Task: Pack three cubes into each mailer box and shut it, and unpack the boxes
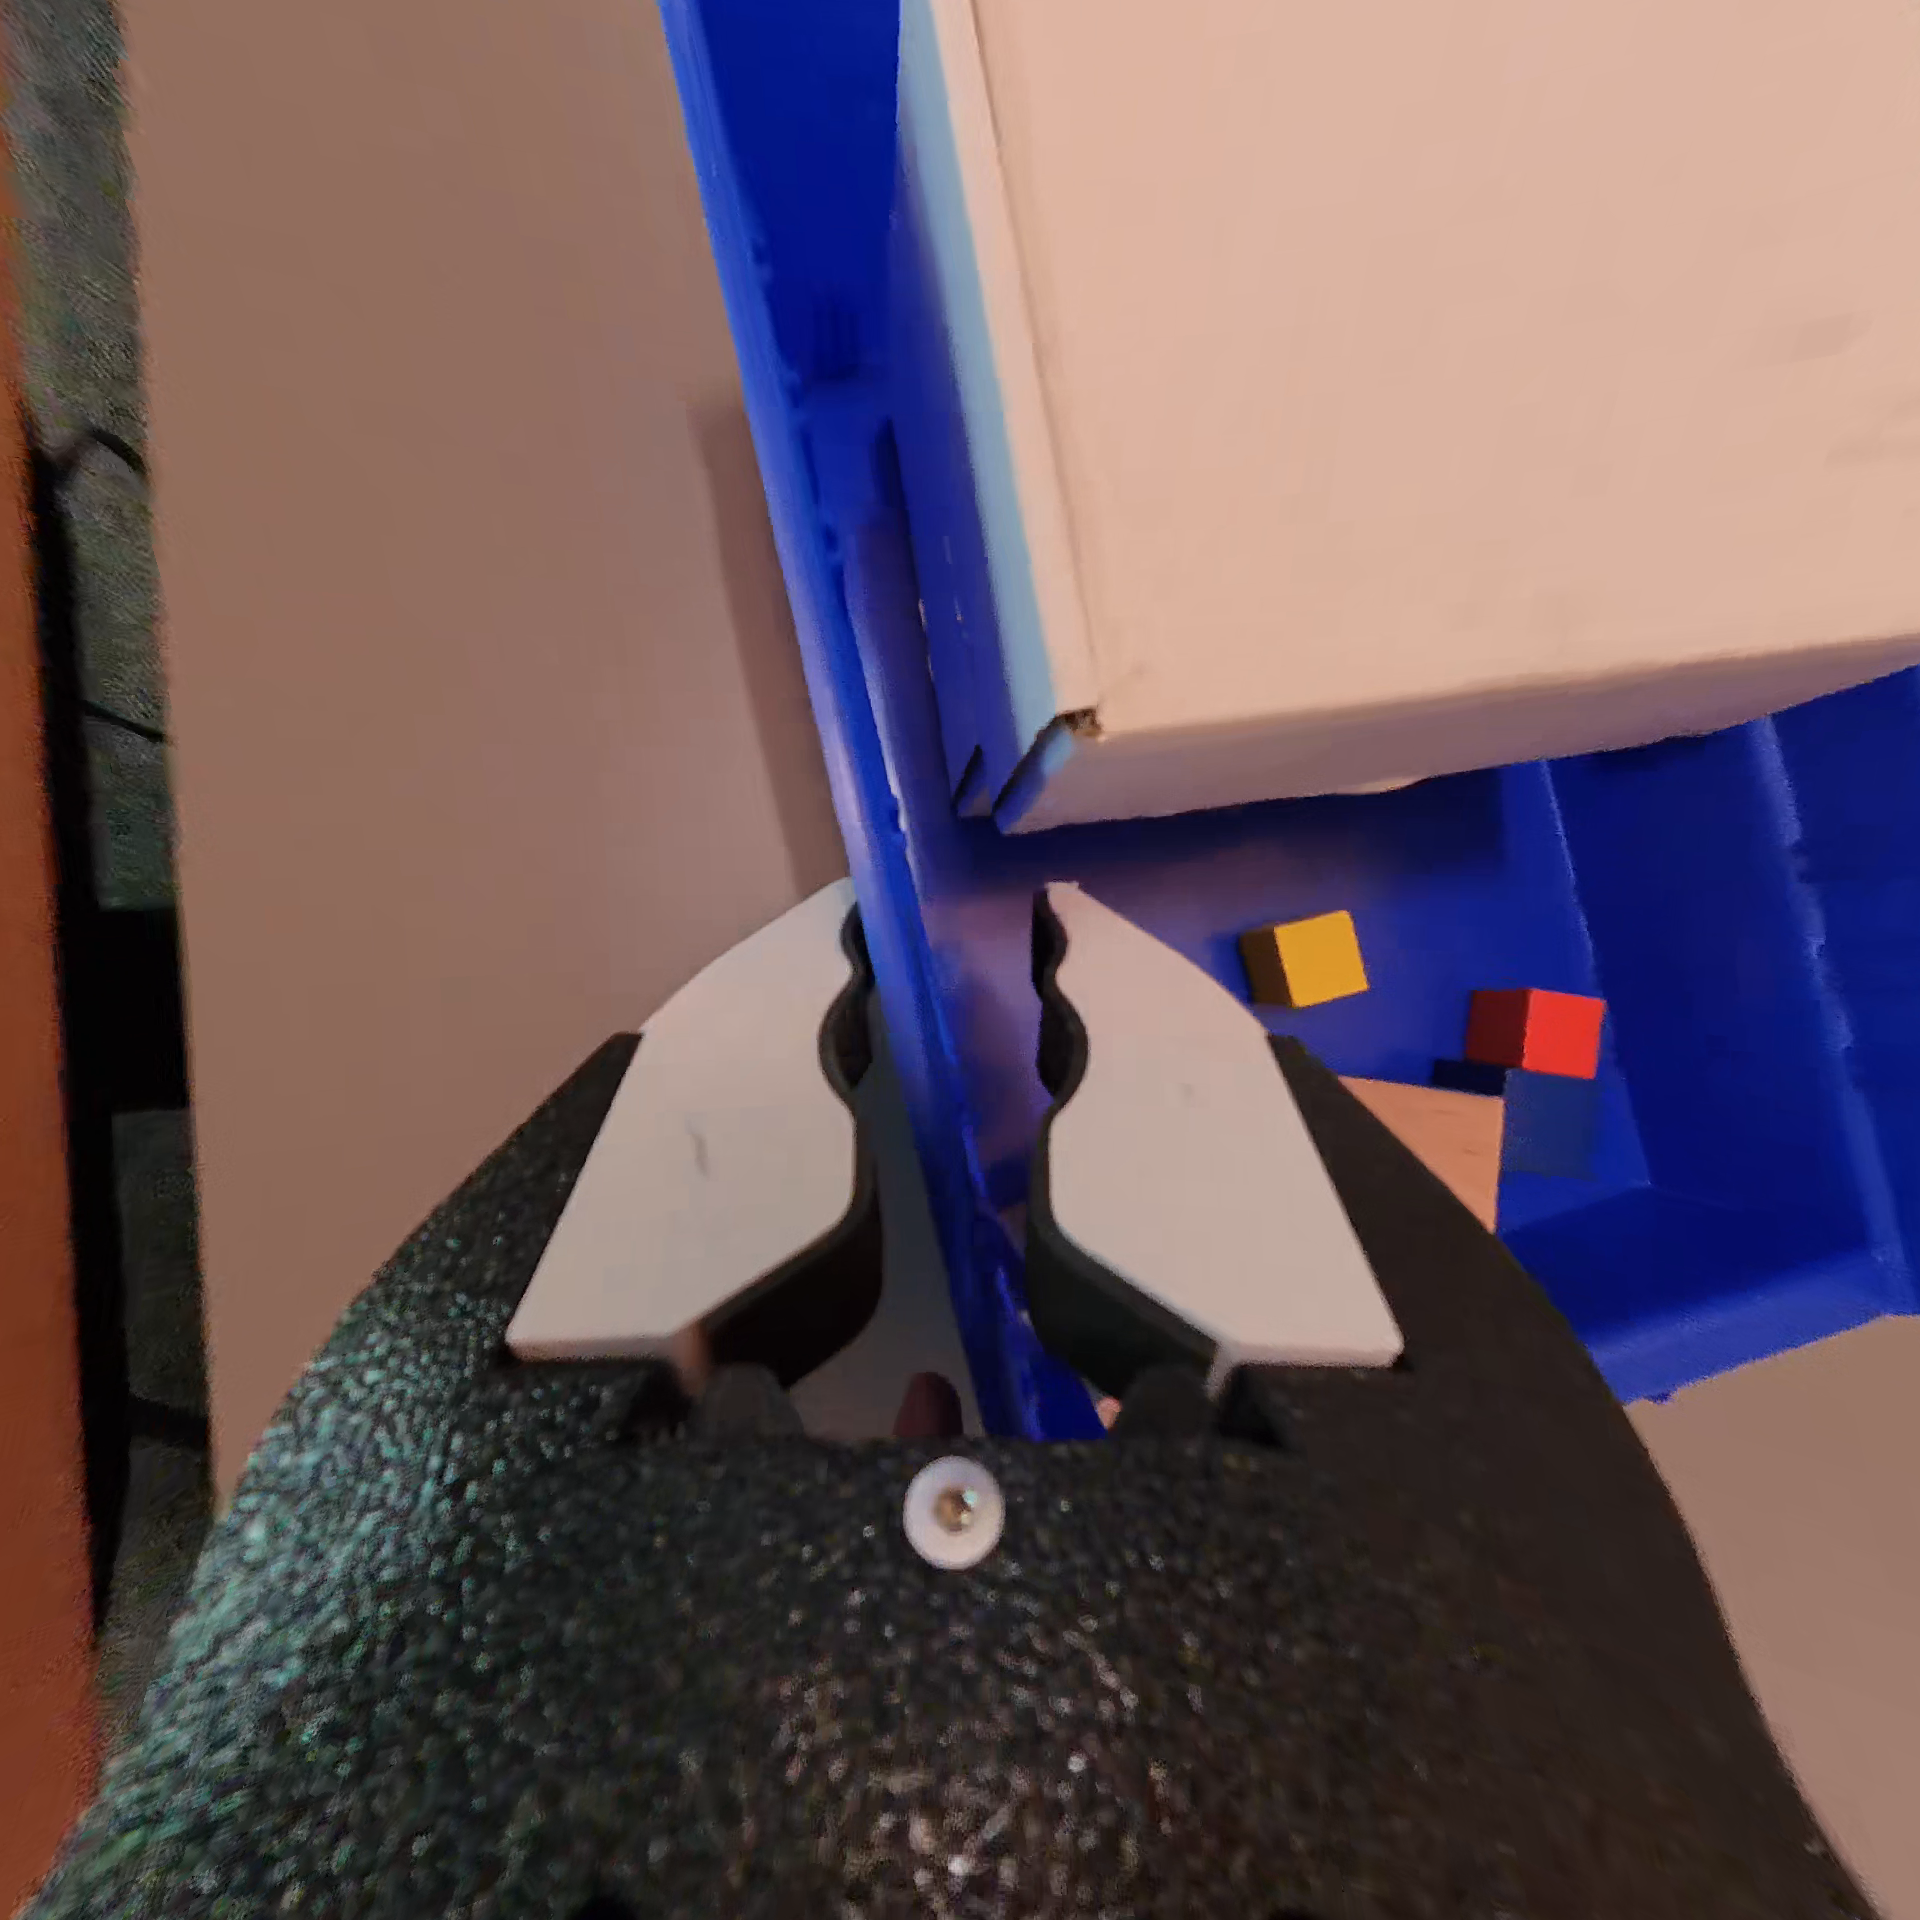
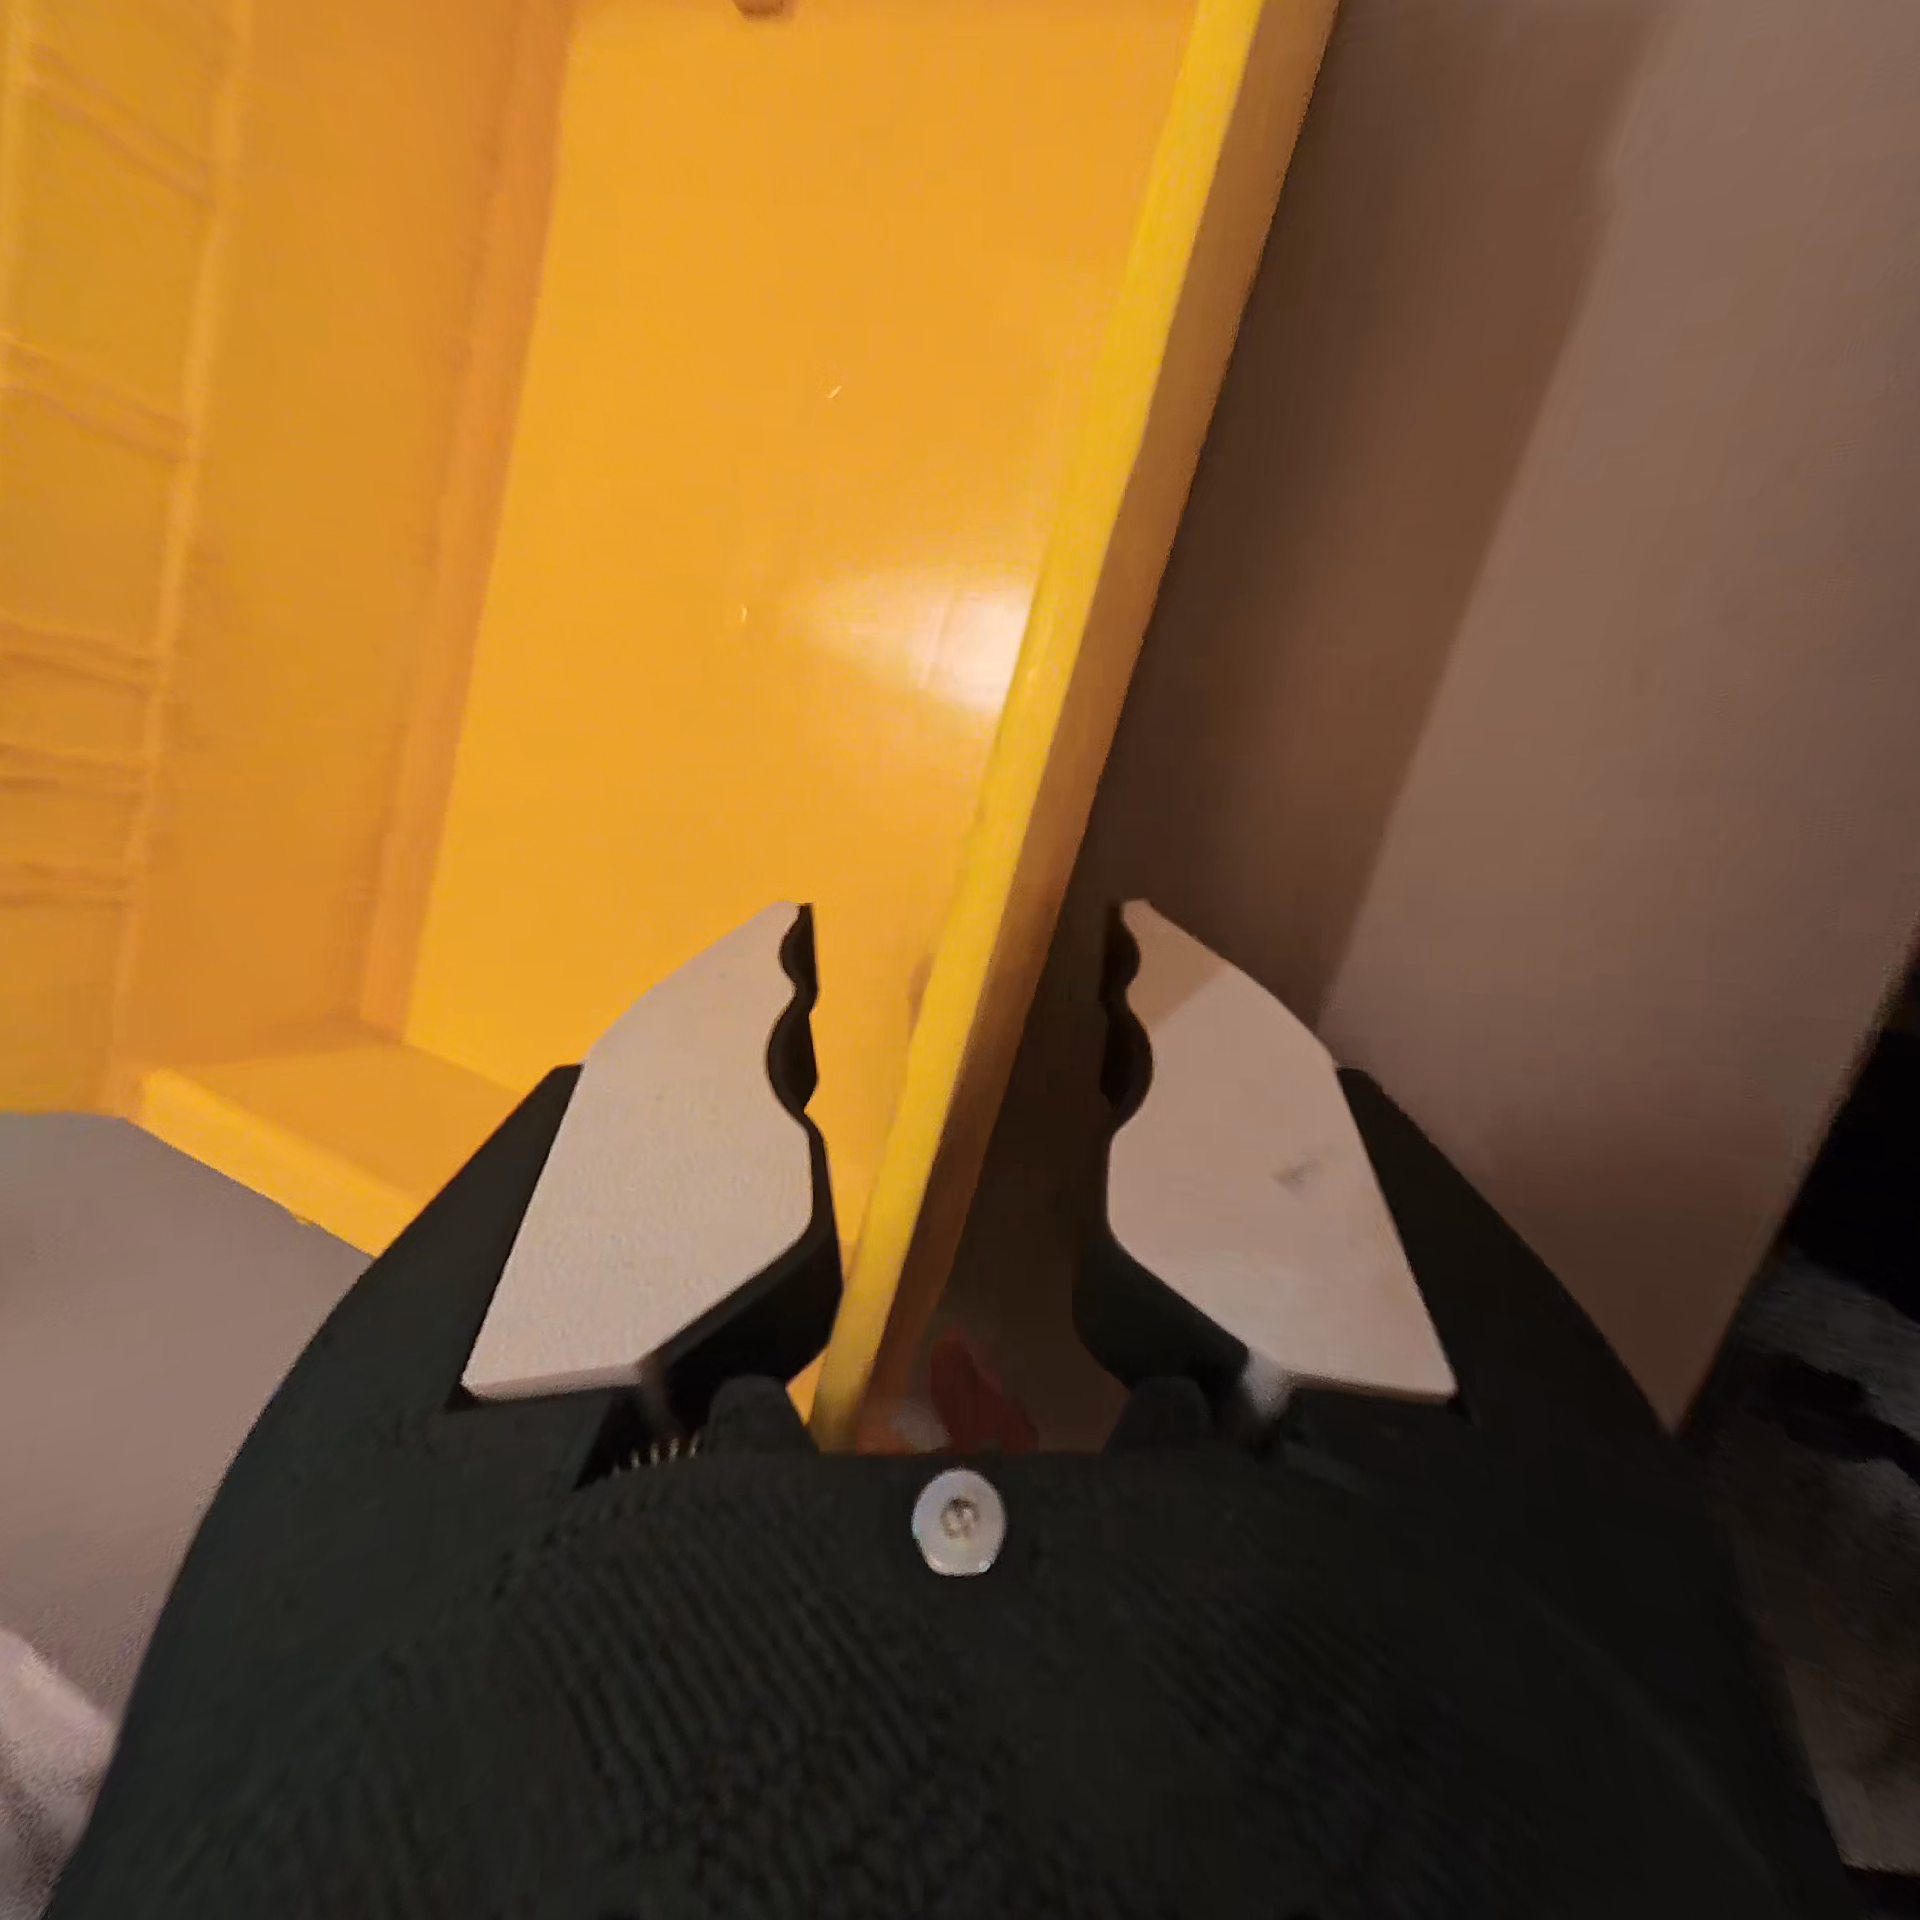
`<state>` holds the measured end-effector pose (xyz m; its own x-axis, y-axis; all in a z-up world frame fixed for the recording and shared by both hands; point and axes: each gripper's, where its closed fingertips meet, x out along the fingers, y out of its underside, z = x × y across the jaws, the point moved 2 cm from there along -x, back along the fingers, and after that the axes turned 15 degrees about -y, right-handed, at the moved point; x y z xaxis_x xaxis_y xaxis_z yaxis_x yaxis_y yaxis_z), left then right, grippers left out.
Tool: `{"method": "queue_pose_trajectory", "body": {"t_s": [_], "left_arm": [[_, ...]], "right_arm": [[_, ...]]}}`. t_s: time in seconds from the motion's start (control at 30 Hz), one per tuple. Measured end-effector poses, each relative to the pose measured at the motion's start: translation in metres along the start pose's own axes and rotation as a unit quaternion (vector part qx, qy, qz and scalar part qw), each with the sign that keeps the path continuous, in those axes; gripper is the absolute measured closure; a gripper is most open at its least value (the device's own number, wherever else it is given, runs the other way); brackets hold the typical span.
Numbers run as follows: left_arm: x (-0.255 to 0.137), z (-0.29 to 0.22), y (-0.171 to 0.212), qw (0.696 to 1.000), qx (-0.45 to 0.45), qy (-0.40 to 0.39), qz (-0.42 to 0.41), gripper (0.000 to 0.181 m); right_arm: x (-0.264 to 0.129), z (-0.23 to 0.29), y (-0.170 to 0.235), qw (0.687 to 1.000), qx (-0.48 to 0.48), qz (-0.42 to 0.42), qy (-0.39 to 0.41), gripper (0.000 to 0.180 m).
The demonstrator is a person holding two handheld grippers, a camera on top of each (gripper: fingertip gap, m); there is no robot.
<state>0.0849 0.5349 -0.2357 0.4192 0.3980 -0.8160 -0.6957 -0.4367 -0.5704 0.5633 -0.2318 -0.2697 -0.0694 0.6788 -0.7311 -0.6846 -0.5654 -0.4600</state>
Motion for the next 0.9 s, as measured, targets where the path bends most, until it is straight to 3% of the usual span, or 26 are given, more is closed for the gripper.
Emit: {"method": "queue_pose_trajectory", "body": {"t_s": [0.13,0.23,0.33,0.43,0.57,0.77,0.9], "left_arm": [[-0.023,0.009,-0.017,0.997,0.036,-0.043,-0.047,0.144],[-0.044,0.015,-0.028,0.994,0.047,-0.066,-0.073,0.134],[-0.064,0.006,-0.039,0.990,0.082,-0.052,-0.103,0.125],[-0.079,-0.023,-0.043,0.972,0.186,-0.008,-0.144,0.093],[-0.080,-0.054,-0.042,0.923,0.351,-0.037,-0.150,0.077],[-0.069,-0.089,-0.041,0.820,0.558,-0.074,-0.104,0.075],[-0.061,-0.099,-0.057,0.797,0.595,-0.068,-0.082,0.071]], "right_arm": [[-0.042,0.005,-0.023,0.990,-0.055,-0.093,0.093,0.102],[-0.088,0.031,-0.036,0.961,-0.096,-0.195,0.172,0.088],[-0.098,0.102,-0.032,0.937,-0.143,-0.287,0.138,0.084],[-0.072,0.184,-0.016,0.916,-0.220,-0.326,0.073,0.084],[-0.012,0.262,0.003,0.896,-0.303,-0.323,0.023,0.083],[0.075,0.313,0.018,0.877,-0.429,-0.217,0.012,0.078],[0.110,0.330,0.036,0.851,-0.505,-0.145,-0.006,0.073]]}}
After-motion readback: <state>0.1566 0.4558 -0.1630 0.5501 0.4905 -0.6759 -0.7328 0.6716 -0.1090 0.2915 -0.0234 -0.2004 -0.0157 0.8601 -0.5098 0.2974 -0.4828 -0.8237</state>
